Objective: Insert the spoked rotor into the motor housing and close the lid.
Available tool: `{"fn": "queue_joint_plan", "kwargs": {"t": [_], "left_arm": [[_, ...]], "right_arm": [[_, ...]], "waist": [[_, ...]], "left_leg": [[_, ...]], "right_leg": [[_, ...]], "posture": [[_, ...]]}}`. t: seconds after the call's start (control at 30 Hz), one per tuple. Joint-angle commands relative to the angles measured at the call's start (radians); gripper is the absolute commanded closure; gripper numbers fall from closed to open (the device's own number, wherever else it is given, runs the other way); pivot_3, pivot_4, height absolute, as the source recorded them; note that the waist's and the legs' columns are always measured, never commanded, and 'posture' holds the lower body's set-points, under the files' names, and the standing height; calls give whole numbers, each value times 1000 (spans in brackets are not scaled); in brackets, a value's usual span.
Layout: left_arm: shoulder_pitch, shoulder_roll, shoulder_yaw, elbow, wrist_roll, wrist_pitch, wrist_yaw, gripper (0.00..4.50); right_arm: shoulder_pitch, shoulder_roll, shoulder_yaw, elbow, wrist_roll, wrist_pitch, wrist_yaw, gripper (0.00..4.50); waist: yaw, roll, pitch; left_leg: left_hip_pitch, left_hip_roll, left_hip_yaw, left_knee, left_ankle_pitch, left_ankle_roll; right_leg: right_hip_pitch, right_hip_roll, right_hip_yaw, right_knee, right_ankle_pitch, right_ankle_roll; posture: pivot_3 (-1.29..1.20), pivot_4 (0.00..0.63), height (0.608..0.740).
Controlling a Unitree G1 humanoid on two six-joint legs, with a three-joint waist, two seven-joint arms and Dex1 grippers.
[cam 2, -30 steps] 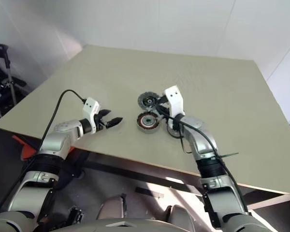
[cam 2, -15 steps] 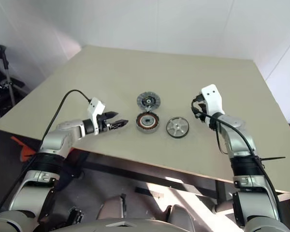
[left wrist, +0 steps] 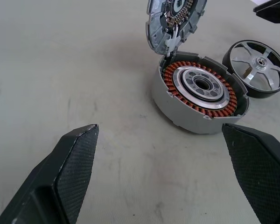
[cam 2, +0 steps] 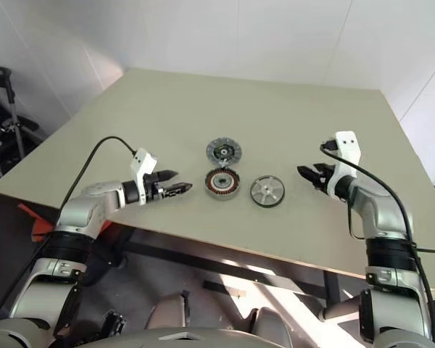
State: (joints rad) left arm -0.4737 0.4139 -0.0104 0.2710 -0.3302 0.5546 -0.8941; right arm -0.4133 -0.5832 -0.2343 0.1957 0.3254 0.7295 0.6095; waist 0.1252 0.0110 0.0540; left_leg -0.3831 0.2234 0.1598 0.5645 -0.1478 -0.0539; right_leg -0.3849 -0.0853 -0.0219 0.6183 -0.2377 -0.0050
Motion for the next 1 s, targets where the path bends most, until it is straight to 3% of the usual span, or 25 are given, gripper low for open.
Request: {"fn": "queue_joint_plan", "kwargs": {"t": [0.03,0.3,0.93,1.0], "left_arm": [[-5,14,0,-33,-5,-13,-11,0],[-8,13,-5,-23,-1,-26,-17,0],[2,27,-9,-13,17,-76,-1,0],[0,25,-11,-8,23,-83,1,0]], "right_arm": [[39,-20,-18,-122,75,76,46,1651],[150,15,10,-286,167,219,49,1651],[168,141,43,-333,196,267,-48,1651],[167,150,44,-346,202,273,-55,2051]], "waist": [[1,0,0],[2,0,0],[1,0,0],[1,0,0]], "left_leg": [[0,0,0,0,0,0],[2,0,0,0,0,0],[2,0,0,-1,0,0],[2,0,0,-1,0,0]], "right_leg": [[0,0,0,0,0,0],[1,-1,0,0,0,0],[1,-1,0,0,0,0],[1,-1,0,0,0,0]], "posture": [[0,0,740],[0,0,740],[0,0,740],[0,0,740]]}}
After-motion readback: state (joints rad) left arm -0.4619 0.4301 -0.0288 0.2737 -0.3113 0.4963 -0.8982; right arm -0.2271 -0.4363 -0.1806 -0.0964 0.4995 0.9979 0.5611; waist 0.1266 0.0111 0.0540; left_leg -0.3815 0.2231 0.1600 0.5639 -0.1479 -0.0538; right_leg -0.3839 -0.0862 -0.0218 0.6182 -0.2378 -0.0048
